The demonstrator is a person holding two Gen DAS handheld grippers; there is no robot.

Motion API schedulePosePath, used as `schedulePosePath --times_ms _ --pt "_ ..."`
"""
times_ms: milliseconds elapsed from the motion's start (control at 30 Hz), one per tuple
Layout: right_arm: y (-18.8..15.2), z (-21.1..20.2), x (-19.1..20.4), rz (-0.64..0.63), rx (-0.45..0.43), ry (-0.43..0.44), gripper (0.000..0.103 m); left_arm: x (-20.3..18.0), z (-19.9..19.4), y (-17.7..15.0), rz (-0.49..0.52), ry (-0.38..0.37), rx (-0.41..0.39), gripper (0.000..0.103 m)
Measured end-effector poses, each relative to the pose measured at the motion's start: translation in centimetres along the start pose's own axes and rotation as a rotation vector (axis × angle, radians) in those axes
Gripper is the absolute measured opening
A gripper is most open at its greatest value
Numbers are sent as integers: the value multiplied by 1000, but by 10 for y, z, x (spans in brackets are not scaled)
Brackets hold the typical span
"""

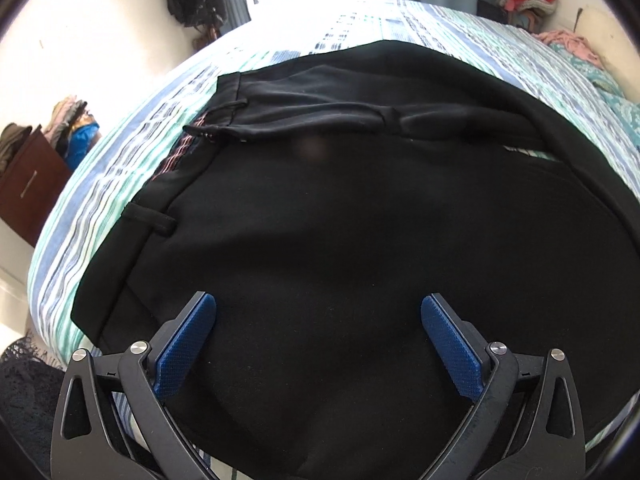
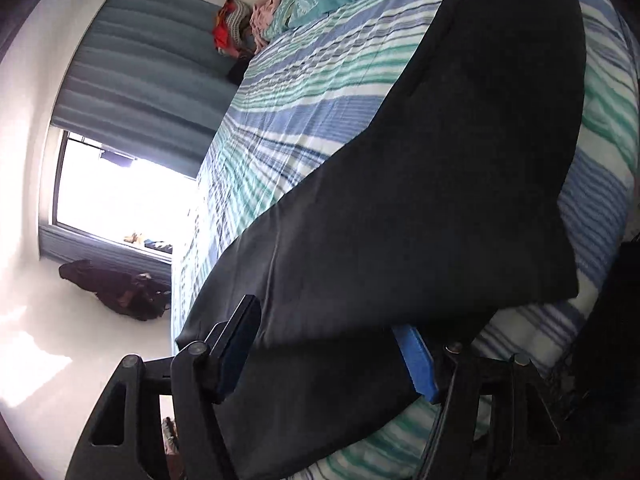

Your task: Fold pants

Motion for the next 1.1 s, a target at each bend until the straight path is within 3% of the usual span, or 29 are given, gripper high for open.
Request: schedulePosePath --times_ms 133,167,200,267,300,400,600,733,867,900,967,1000,1100 --pt "19 -1 -2 -1 -38 -5 65 -3 3 0 14 3 -10 103" --pt "22 1 -2 -9 -41 -19 57 -3 3 0 8 5 2 103" --pt "26 0 -2 -25 -50 -47 37 -3 3 1 9 9 22 103" --pt "35 -5 -4 -87 -89 -146 10 -2 2 5 6 3 82 102" --pt "39 -10 -2 -101 -99 -151 9 -3 -1 12 -3 -21 94 102" --pt "42 -32 25 -176 -119 -93 7 -1 -16 48 -49 -129 28 102" --pt "33 -75 95 -439 -151 -5 6 23 17 177 -274 -361 -22 102" --pt "30 -99 116 -489 -155 45 6 15 75 219 -335 -405 84 102" --pt "33 -124 127 -516 -181 90 6 0 110 225 -408 -421 167 102" --pt "34 -131 130 -522 -187 106 6 -1 114 225 -424 -418 170 98" --pt "36 -145 135 -535 -192 138 6 -1 117 223 -451 -429 165 53" --pt "37 -150 135 -541 -188 142 6 -3 119 221 -458 -464 181 3" --pt "53 -141 120 -539 -163 71 6 0 92 213 -436 -490 130 5"
Point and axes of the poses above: each gripper's, at about its wrist camera, not at the fingertips, and z roughly the way its jaws point, x to its left, y to its top, the point moved 7 cm from there along z, roughly the way its jaws point, and after that the axes turned 11 degrees about z, right-handed, at the moved point
